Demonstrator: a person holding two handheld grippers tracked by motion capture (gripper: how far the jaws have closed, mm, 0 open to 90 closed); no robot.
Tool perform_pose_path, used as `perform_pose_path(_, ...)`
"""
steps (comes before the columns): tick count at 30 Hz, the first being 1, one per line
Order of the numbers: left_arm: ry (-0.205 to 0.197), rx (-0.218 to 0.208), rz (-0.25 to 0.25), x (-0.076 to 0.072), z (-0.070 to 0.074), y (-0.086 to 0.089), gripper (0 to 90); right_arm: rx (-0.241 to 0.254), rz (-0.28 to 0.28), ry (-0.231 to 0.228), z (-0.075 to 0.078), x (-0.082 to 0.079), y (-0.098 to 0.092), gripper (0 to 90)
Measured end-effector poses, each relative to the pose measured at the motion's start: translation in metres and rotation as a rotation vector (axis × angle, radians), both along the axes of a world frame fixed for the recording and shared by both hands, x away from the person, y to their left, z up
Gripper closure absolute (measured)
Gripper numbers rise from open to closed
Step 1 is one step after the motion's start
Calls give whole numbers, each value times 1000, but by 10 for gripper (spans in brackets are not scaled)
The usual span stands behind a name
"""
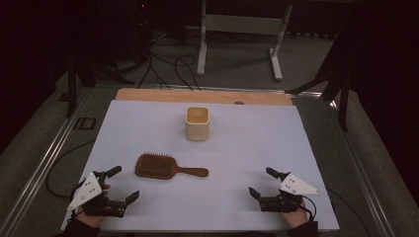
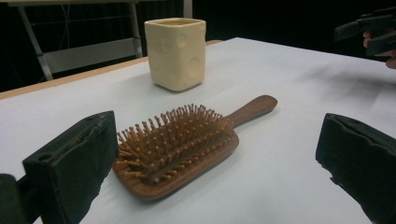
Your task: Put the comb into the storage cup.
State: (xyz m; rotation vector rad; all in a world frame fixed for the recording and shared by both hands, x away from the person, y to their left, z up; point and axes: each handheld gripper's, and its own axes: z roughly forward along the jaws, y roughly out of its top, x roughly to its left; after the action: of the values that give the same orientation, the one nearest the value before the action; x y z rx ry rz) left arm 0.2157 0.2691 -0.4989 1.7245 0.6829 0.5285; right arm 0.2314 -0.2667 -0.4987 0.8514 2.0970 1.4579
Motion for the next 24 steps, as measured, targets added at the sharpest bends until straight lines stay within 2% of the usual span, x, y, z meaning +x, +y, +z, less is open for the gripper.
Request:
perform_pose_path(6, 8, 5, -4, 4, 0, -3, 1, 10, -8, 14, -3, 1, -5, 87)
perform_pose_path(9, 10, 5, -12, 5, 0, -4, 1, -6, -5, 15, -3, 1, -3, 87)
perform_pose_path(12, 2, 13, -20, 4, 1, -4, 1, -21, -5, 6, -3, 0, 2, 87)
perform_pose_path(15, 4, 4, -10, 2, 1, -1, 1, -20, -4, -5, -1, -1, 3, 86)
perform_pose_path(17, 10, -17, -9, 1, 1, 1, 1, -9, -4, -14, 1, -2, 2, 87)
perform_pose_path(24, -8, -9, -9, -2, 4, 2, 1, -36, -1, -25, 4, -5, 7, 87)
